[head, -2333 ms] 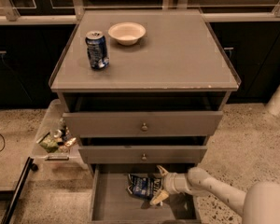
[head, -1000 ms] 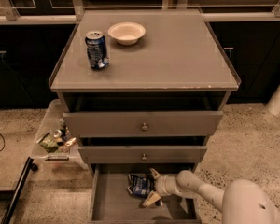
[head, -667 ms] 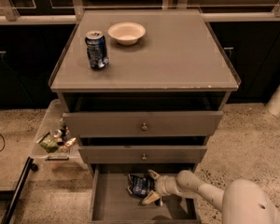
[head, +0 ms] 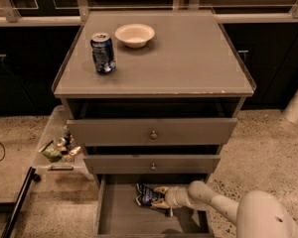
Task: Pick blue chip bag from bottom drawer and place on counter
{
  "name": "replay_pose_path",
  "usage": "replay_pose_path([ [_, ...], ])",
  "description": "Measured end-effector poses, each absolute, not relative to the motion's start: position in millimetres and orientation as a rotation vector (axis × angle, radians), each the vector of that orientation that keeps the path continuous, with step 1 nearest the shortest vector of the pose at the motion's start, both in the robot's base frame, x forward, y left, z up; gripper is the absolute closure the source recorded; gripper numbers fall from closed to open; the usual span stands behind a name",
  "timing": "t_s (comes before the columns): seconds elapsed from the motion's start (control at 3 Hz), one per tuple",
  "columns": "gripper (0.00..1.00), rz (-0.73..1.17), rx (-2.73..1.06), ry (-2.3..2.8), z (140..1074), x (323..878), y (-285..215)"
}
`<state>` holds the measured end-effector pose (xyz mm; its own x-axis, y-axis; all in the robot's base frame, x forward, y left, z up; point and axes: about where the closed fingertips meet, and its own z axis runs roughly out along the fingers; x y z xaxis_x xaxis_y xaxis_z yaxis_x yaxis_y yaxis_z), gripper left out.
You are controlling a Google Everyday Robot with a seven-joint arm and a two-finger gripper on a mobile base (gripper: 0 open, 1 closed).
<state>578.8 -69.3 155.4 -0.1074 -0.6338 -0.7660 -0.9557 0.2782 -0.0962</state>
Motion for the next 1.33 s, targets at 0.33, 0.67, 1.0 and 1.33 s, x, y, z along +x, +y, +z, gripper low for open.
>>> replay_pose_path([
  [0.33, 0.82, 0.566, -1.437, 1.827, 155.4, 578.8, -69.2],
  [0.67, 1.00, 0.566, -1.437, 1.827, 155.4, 578.8, -69.2],
  [1.0, 1.00, 0.566, -1.437, 1.827, 155.6, 578.7, -69.2],
  [1.33, 1.00, 0.575, -1.452, 1.806, 172.1, 572.4, -71.6],
])
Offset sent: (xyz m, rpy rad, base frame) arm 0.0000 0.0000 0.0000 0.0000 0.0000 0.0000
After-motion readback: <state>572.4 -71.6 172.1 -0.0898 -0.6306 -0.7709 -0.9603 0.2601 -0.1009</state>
